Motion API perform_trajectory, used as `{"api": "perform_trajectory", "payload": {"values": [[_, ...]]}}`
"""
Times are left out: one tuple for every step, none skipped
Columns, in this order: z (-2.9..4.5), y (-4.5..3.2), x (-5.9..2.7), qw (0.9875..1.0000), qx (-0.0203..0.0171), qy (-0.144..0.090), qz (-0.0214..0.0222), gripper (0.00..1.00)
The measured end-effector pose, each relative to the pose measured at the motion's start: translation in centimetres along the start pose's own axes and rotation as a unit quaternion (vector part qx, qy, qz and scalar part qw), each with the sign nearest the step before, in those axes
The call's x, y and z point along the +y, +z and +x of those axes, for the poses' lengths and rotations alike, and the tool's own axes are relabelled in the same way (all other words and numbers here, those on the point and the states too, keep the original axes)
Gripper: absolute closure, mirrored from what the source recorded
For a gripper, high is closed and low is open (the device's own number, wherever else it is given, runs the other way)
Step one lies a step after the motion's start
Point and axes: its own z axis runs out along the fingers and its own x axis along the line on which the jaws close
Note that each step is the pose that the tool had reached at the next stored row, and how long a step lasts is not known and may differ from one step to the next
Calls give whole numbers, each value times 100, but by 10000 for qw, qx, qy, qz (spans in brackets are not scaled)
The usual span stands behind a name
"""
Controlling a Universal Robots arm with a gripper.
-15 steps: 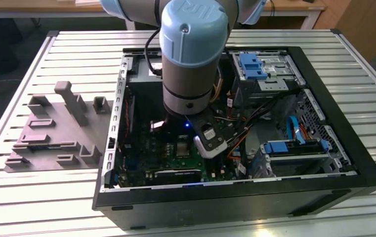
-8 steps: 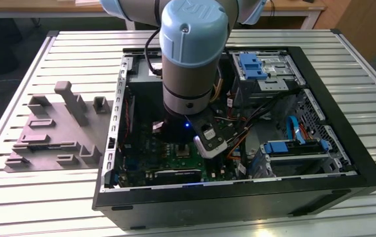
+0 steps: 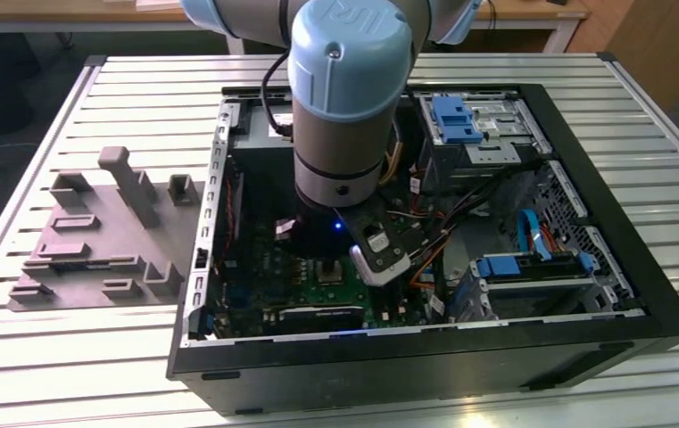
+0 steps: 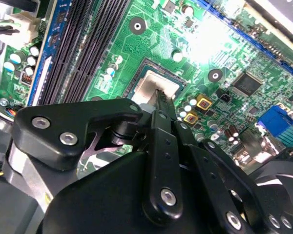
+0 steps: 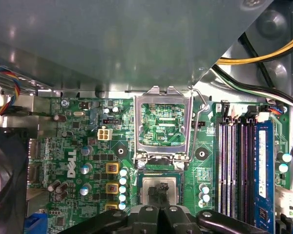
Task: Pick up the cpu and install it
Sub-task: 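Place the cpu into insertion slot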
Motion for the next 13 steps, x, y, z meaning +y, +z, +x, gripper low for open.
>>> {"api": "perform_trajectory", "payload": {"values": [[0,0,0,10000,0,0,-1,89],[0,0,0,10000,0,0,-2,89],[0,0,0,10000,1,0,-2,89],[0,-1,0,10000,1,0,-1,89],[0,0,0,10000,1,0,-2,89],[0,0,0,10000,1,0,-2,83],[0,-1,0,10000,1,0,-2,76],[0,-1,0,10000,1,0,-2,76],[0,-1,0,10000,1,0,-1,71],[0,0,0,10000,1,0,-1,65],[0,0,-1,10000,2,0,-1,65],[0,2,-1,10000,1,0,-1,59],[0,5,-1,10000,1,0,-1,59]]}}
